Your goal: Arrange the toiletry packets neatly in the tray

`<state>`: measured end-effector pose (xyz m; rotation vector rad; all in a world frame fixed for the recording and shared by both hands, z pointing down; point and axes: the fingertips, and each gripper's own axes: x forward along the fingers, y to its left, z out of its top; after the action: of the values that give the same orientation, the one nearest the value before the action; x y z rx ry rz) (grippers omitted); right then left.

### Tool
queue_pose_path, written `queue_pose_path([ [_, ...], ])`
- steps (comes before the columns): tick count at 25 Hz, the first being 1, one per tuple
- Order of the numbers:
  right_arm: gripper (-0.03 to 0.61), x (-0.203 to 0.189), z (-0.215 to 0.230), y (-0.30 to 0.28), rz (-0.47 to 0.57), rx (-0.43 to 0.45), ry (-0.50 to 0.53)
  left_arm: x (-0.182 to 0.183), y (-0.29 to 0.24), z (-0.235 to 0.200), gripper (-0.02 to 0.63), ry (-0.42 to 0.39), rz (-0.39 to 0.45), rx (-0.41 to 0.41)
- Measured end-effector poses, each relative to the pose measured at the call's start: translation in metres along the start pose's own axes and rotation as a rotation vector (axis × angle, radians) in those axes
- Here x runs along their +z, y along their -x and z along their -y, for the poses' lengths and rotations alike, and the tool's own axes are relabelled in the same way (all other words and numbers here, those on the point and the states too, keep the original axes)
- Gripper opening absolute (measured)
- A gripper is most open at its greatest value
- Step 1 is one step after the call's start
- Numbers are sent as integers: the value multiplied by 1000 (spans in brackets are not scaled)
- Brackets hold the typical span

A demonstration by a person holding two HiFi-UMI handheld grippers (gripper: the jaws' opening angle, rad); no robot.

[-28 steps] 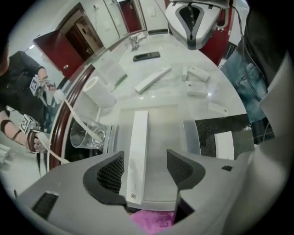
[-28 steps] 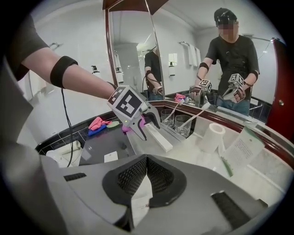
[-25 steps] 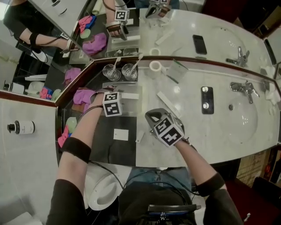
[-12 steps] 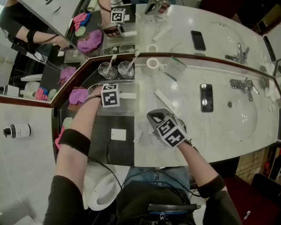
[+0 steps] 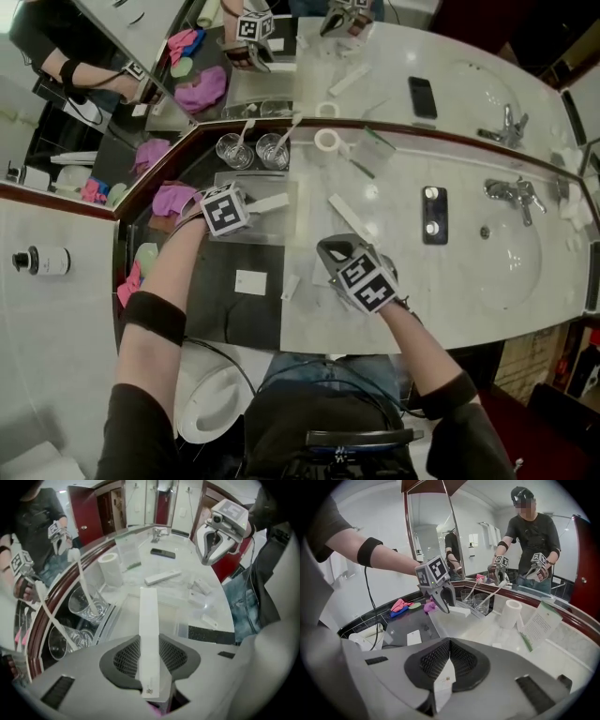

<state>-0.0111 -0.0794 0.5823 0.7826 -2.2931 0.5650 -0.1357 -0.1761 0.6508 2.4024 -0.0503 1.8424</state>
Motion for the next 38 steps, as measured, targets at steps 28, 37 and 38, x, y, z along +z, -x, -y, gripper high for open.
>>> queue_pose_path([
  [28, 17, -30, 8, 88, 44, -2, 78, -194, 16, 158, 126, 1226, 209, 324],
  [37, 17, -50, 10, 95, 21, -37, 39, -205, -15, 167, 132, 1281, 196, 310],
  [38, 17, -53, 9, 96, 17, -39, 35, -206, -16, 166, 147, 1282, 197, 318],
])
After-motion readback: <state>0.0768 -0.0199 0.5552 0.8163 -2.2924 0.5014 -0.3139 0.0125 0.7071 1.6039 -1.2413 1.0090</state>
